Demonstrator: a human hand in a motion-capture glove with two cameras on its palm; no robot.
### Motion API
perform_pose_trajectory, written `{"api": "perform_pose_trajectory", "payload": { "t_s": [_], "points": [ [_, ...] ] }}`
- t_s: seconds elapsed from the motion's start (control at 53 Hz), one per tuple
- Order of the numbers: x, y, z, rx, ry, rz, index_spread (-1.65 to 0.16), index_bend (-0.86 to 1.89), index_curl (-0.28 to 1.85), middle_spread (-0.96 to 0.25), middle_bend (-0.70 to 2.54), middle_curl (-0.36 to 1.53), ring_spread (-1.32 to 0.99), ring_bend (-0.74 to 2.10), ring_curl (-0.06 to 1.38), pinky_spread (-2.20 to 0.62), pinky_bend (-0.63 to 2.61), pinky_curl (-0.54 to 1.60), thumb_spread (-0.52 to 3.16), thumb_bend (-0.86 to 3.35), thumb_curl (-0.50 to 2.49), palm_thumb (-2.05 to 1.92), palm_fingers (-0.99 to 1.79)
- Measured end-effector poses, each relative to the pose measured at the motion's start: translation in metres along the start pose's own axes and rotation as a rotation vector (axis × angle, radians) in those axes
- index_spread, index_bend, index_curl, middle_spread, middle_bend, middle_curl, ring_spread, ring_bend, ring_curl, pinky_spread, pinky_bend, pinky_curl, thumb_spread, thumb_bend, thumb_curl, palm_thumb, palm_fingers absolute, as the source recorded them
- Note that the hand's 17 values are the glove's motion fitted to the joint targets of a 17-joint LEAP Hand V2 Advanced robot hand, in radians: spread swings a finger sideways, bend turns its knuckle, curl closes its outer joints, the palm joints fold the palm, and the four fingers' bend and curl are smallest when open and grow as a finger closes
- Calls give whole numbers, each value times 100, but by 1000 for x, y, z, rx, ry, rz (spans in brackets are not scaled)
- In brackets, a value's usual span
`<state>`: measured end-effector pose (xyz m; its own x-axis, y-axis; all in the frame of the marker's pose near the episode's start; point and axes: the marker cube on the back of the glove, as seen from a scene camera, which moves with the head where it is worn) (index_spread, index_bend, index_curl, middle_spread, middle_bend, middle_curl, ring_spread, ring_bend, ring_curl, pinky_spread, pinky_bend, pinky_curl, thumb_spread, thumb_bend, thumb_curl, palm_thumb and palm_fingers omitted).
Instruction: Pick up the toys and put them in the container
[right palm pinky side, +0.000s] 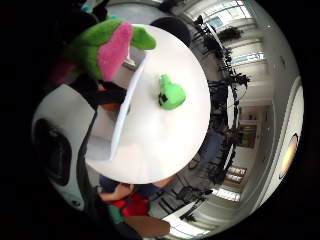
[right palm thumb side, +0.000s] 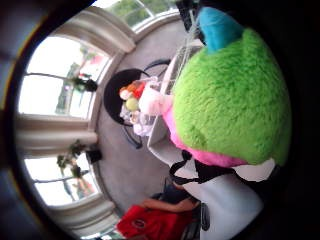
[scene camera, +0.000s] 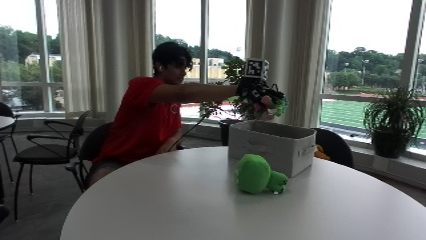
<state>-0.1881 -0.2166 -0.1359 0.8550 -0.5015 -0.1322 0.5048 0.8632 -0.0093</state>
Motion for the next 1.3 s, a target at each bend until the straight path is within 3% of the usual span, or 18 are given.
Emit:
{"api": "perform_pose_trajectory", "payload": {
  "t_s": [0.057,0.094,0.132,0.207,0.245,0.339,0.396,0.434,0.962,1.301],
  "points": [
    [-46,-19,15,-104,-20,95,-51,8,111,-23,18,31,-23,78,48,-35,139,49,83,-5,89,45,6],
    [-49,-24,20,-128,5,219,-51,2,104,-20,19,31,-19,72,45,-31,143,50,89,-5,85,40,-6],
    [-44,-23,22,-134,4,253,-49,-8,94,-16,20,32,-14,66,42,-26,150,49,94,-6,80,34,-19],
    [-42,-6,18,-94,-128,-104,-45,-14,76,-11,19,32,-8,61,38,-18,159,49,100,-7,71,24,-30],
    [-35,-2,18,-74,-133,-137,-43,-12,70,-9,18,32,-6,60,37,-15,160,49,102,-6,67,21,-30],
    [-7,0,20,-19,-75,109,-40,-6,55,-6,17,32,-2,57,36,-10,161,48,105,-6,60,12,-29],
    [13,-3,22,-2,-25,366,-39,-3,48,-6,16,32,-1,56,35,-8,161,47,105,-6,56,8,-28],
    [26,0,22,9,-8,433,-39,1,45,-6,16,32,0,53,35,-6,158,45,104,-7,53,3,-26],
    [197,44,89,-70,26,689,-38,9,23,-7,13,28,2,32,30,7,140,35,103,-4,37,-2,-21],
    [229,16,182,-174,-58,706,-38,10,18,-7,12,25,3,25,31,10,136,33,101,-4,33,-3,-21]
  ]
}}
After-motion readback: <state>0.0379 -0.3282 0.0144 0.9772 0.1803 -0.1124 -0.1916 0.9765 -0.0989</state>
